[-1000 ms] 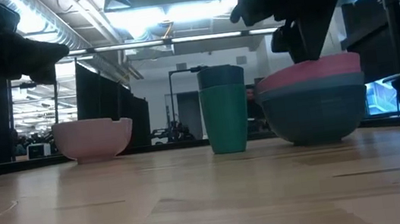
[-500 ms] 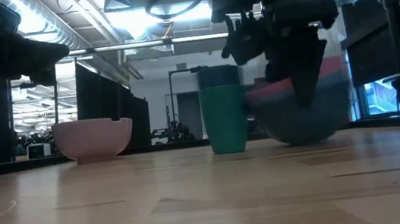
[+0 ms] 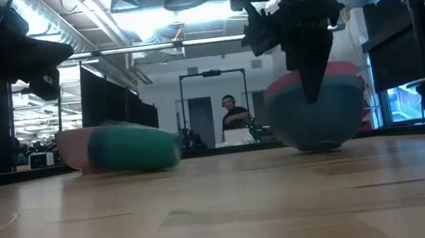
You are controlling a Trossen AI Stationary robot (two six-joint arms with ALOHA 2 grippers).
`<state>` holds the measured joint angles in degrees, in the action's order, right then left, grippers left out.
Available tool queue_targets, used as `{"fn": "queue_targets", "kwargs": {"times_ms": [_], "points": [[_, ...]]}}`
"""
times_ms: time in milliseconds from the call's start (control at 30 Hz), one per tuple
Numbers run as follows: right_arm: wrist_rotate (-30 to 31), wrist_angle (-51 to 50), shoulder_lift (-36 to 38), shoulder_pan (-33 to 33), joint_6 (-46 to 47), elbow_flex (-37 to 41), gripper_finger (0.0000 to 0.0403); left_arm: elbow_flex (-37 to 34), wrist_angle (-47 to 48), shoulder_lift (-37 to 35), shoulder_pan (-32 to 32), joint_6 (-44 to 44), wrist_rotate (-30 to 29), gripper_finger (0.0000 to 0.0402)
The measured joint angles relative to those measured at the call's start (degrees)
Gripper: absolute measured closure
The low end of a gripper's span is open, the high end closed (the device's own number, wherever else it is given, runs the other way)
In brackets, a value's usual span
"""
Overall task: Nest bowls inside each other
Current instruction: Stack the stacked bowls on top of the white bowl
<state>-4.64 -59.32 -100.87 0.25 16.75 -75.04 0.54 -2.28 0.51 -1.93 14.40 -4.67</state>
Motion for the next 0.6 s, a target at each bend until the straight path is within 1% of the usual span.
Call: {"fn": "queue_targets", "kwargs": {"times_ms": [100, 167, 233, 300, 333, 400, 500, 600], "points": [[1.5, -1.02, 2.85, 0.11, 1.59, 0.06, 0.0402, 0.08, 0.0, 0.02, 0.0, 6.15, 0.0, 0.0402], [4.12, -0.94, 5.16, 0.09, 2.69, -0.09, 0.0402, 1.26, 1.84, 0.36, 0.0, 8.64, 0.0, 0.0402], [6.88, -1.52, 6.93, 0.03, 3.37, -0.09, 0.0402, 4.27, 3.46, 1.77, 0.03, 8.75, 0.0, 0.0402], [9.26, -2.64, 8.78, -0.04, 3.47, -0.05, 0.0402, 8.67, 3.88, 4.83, 0.5, 6.32, -0.02, 0.0398], [10.2, -3.14, 9.76, -0.22, 3.29, -0.05, 0.0402, 11.37, 4.45, 6.98, 0.94, 5.01, -0.27, 0.0393], [11.0, -4.17, 11.6, -0.53, 2.84, -0.09, 0.0402, 17.5, 8.46, 12.26, 2.04, 2.88, -0.64, 0.0375], [12.15, -2.43, 15.34, -0.84, 2.19, 2.64, 0.0402, 27.77, 19.82, 22.71, 4.35, 2.02, -0.81, 0.0337], [12.94, 0.62, 20.37, -0.92, 1.88, 7.61, 0.0402, 37.54, 31.73, 34.91, 9.58, 3.34, -1.87, 0.0309]]}}
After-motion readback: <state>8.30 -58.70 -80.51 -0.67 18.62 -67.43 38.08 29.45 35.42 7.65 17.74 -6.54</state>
